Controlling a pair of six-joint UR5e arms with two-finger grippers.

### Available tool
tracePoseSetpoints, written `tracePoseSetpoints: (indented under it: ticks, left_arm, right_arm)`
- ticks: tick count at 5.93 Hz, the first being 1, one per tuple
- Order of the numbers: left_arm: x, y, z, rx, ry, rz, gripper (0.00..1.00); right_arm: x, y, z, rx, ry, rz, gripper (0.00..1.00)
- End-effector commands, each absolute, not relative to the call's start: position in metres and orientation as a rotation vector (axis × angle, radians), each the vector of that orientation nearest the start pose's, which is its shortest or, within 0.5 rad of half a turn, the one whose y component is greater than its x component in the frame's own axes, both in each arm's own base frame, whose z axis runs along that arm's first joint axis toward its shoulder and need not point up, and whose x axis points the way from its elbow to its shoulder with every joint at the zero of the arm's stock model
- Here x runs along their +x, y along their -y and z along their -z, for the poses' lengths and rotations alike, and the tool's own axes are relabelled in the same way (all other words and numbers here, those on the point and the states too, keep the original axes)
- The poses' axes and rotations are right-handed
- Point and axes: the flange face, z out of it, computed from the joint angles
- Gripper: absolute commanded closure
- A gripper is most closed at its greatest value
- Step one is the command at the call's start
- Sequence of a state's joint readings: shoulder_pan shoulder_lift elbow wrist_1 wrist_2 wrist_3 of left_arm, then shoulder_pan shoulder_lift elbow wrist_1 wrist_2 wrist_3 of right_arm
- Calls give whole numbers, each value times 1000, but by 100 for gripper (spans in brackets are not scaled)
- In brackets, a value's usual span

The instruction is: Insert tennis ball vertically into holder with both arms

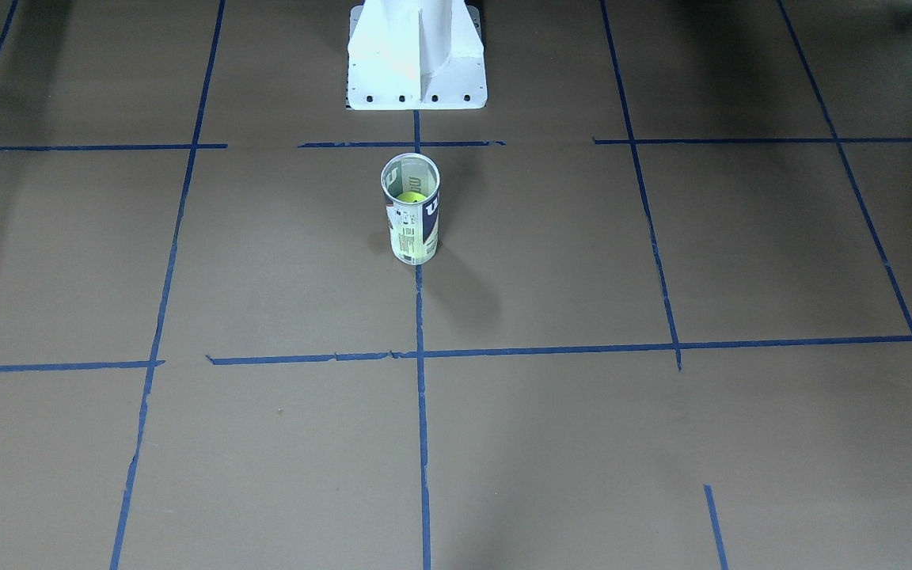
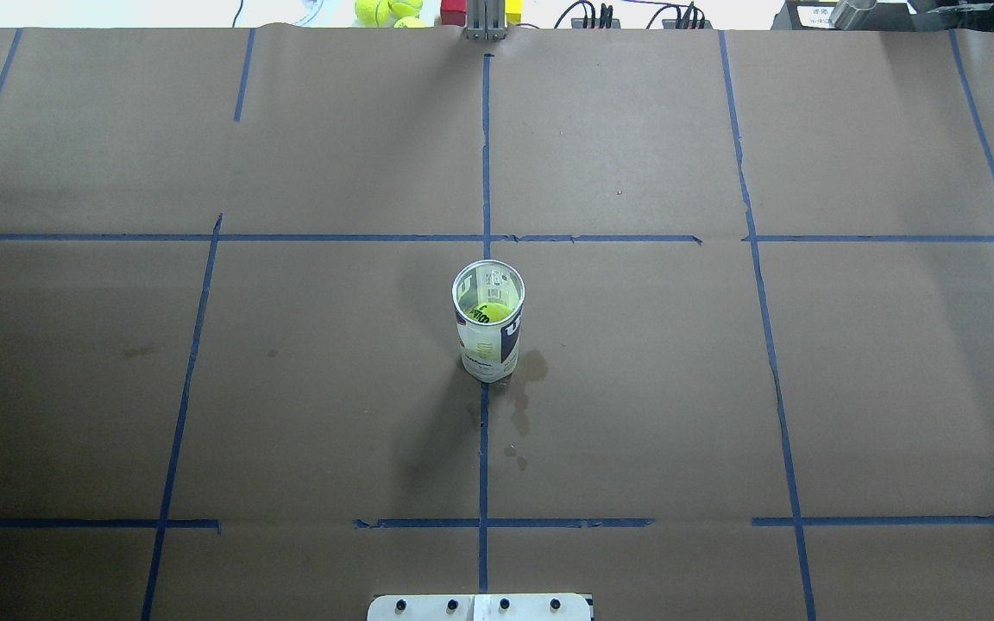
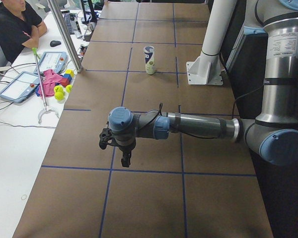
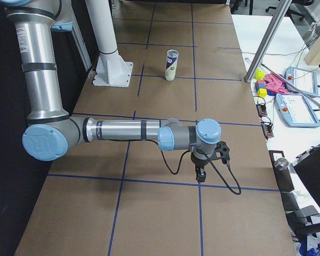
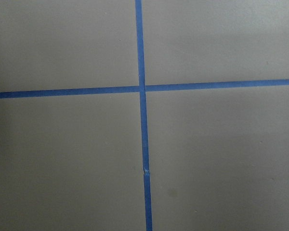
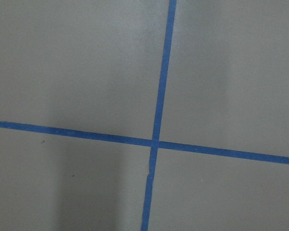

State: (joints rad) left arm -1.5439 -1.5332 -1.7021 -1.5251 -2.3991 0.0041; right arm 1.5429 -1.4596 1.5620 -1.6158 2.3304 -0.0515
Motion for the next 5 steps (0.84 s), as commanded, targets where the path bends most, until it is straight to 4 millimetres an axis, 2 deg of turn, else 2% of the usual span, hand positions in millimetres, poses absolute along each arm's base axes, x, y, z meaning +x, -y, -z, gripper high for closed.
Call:
tracePoseSetpoints:
  ticks: [1, 2, 3, 5]
  left_arm:
    - [-41, 475, -593, 52, -834, -74, 0]
    - [-44, 474, -600, 91, -830, -209, 0]
    - [-54, 468, -597, 35, -831, -199, 0]
    - [-55, 461, -615, 1, -837, -186, 0]
  right_arm:
    - [63, 524, -608, 26, 701, 184, 0]
    - [62, 519, -623, 4, 709, 182, 0]
    - [61, 509, -636, -4, 710, 179, 0]
    - [59, 510, -638, -6, 711, 178, 0]
